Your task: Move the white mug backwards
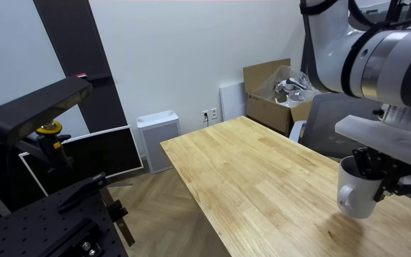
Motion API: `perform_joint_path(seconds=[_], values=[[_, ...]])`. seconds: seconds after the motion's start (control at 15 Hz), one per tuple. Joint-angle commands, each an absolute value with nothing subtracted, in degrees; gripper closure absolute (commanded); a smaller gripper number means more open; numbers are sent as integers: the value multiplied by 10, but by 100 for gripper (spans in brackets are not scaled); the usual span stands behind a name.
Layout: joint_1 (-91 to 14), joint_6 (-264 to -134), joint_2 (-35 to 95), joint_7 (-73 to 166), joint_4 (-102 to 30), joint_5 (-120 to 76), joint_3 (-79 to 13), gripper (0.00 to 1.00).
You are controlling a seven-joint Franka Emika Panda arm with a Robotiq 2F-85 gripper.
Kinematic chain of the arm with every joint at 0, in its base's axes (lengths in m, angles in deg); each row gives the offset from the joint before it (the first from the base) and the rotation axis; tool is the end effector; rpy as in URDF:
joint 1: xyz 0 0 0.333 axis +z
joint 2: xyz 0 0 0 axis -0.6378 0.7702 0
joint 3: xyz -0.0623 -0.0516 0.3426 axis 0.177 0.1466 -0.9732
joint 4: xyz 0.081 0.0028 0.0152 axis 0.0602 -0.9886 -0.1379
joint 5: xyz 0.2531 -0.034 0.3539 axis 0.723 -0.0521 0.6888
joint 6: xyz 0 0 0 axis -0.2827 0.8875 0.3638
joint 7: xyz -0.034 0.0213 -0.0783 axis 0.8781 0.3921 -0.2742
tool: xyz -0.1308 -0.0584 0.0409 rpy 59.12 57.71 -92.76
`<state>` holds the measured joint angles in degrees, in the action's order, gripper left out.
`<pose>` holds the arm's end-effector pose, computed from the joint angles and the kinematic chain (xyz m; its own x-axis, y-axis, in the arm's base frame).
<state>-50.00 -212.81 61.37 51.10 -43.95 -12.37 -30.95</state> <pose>0.6701 -0.1945 0.0364 0.9413 -0.3376 -0.0044 -0.3375 -0.9412 0.0148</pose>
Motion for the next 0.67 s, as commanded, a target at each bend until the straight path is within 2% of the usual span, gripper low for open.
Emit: perform_joint_path(seconds=[0.0, 0.6], values=[[-497, -2097, 635, 484, -384, -131, -303, 98], [-498, -2058, 683, 483, -312, -127, -313, 98]])
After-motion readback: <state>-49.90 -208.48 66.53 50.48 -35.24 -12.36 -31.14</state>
